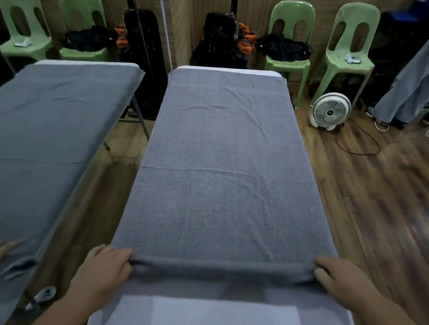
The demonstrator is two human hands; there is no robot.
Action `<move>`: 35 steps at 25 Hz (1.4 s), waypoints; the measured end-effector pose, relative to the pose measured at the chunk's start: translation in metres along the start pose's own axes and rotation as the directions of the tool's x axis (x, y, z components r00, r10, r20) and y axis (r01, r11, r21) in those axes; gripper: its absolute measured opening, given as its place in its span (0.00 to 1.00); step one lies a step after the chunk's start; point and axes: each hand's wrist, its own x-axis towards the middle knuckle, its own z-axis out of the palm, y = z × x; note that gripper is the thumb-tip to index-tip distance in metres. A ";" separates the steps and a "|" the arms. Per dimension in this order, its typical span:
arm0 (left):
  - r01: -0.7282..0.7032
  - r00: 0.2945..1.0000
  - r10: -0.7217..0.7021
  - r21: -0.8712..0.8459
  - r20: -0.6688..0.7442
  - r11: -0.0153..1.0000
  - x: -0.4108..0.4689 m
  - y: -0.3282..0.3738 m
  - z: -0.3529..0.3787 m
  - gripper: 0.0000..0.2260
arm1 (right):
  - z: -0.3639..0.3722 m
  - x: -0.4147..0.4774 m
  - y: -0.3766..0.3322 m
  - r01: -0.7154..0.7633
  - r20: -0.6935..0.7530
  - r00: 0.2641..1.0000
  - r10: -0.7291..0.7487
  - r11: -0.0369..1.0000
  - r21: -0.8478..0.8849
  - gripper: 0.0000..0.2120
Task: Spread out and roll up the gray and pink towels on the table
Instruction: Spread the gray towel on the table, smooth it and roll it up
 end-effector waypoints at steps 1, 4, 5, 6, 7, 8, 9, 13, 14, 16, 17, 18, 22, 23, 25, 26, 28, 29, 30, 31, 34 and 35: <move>0.027 0.999 -0.026 0.024 -0.038 0.999 0.008 -0.001 -0.003 0.10 | -0.005 0.009 -0.003 0.004 -0.032 0.999 -0.005 1.000 -0.018 0.09; 0.018 0.995 -0.008 0.107 -0.096 0.994 0.018 0.018 0.000 0.14 | 0.003 0.020 -0.023 0.197 -0.221 0.949 -0.225 0.970 -0.142 0.03; -0.041 0.997 0.050 0.134 -0.065 0.990 0.014 0.028 0.007 0.17 | 0.010 0.017 -0.034 0.270 -0.215 0.928 -0.304 0.947 -0.174 0.08; -0.109 0.993 0.113 0.164 -0.017 0.980 0.009 0.036 0.017 0.21 | 0.023 0.014 -0.037 0.321 -0.198 0.910 -0.365 0.921 -0.222 0.15; -0.134 0.991 0.131 0.181 0.026 0.974 0.005 0.038 0.025 0.24 | 0.030 0.010 -0.038 0.310 -0.180 0.917 -0.355 0.921 -0.234 0.20; -0.101 0.994 0.095 0.166 0.045 0.981 0.005 0.037 0.026 0.25 | 0.034 0.009 -0.034 0.283 -0.196 0.926 -0.323 0.936 -0.208 0.23; -0.048 0.998 0.044 0.129 0.034 0.990 0.008 0.032 0.025 0.23 | 0.036 0.009 -0.030 0.239 -0.228 0.935 -0.270 0.959 -0.154 0.21; 0.008 0.999 -0.007 0.019 -0.034 1.000 0.007 0.024 0.013 0.09 | 0.021 0.000 -0.024 0.163 -0.192 0.968 -0.160 0.987 0.002 0.08; -0.014 1.000 0.014 -0.001 -0.028 1.000 0.002 0.024 0.012 0.06 | 0.017 -0.002 -0.026 0.147 -0.131 0.981 -0.146 0.989 0.001 0.09; -0.038 0.999 0.038 0.002 0.005 0.999 -0.002 0.024 0.008 0.06 | 0.009 -0.005 -0.028 0.111 -0.030 0.993 -0.110 0.994 0.004 0.10; -0.021 0.999 0.020 0.020 0.028 1.000 0.001 0.022 0.005 0.08 | 0.005 -0.001 -0.028 0.088 -0.035 0.996 -0.088 0.996 0.020 0.07; 0.003 1.000 -0.004 0.051 0.017 0.999 0.007 0.020 0.004 0.11 | 0.002 0.003 -0.029 0.063 -0.060 0.996 -0.060 0.997 0.054 0.04; 0.020 0.998 -0.012 0.140 -0.054 0.990 0.017 0.029 0.001 0.16 | 0.009 0.016 -0.036 0.164 -0.316 0.931 -0.185 0.982 -0.093 0.11; -0.038 0.999 0.041 0.156 -0.019 0.987 0.012 0.030 0.006 0.20 | 0.013 0.013 -0.037 0.197 -0.282 0.930 -0.236 0.967 -0.159 0.13; -0.091 0.995 0.082 0.166 0.061 0.982 0.006 0.031 0.015 0.27 | 0.024 0.010 -0.031 0.195 -0.236 0.939 -0.250 0.953 -0.232 0.21; -0.071 0.997 0.064 0.154 0.050 0.985 0.009 0.029 0.019 0.26 | 0.027 0.011 -0.029 0.173 -0.249 0.942 -0.224 0.962 -0.211 0.22; -0.013 1.000 0.014 0.086 -0.011 0.996 0.019 0.028 0.019 0.19 | 0.028 0.013 -0.029 0.145 -0.283 0.942 -0.179 0.980 -0.138 0.17; -0.001 1.000 0.003 0.053 -0.031 0.999 0.022 0.029 0.016 0.15 | 0.026 0.012 -0.032 0.146 -0.282 0.944 -0.173 0.983 -0.112 0.13; -0.004 0.999 0.006 0.035 -0.046 0.999 0.021 0.030 0.013 0.12 | 0.021 0.009 -0.035 0.143 -0.264 0.951 -0.162 0.986 -0.088 0.07; -0.019 0.999 0.020 0.031 -0.046 0.999 0.019 0.030 0.010 0.10 | 0.015 0.004 -0.038 0.134 -0.225 0.963 -0.145 0.989 -0.065 0.04; -0.042 0.997 0.045 0.042 -0.060 0.998 0.012 0.026 0.006 0.09 | 0.003 -0.002 -0.035 0.067 -0.082 0.994 -0.069 0.997 -0.027 0.09; -0.026 0.997 0.030 0.052 -0.076 0.998 0.016 0.025 0.003 0.10 | -0.001 0.003 -0.034 0.033 -0.071 0.997 -0.034 0.999 -0.012 0.09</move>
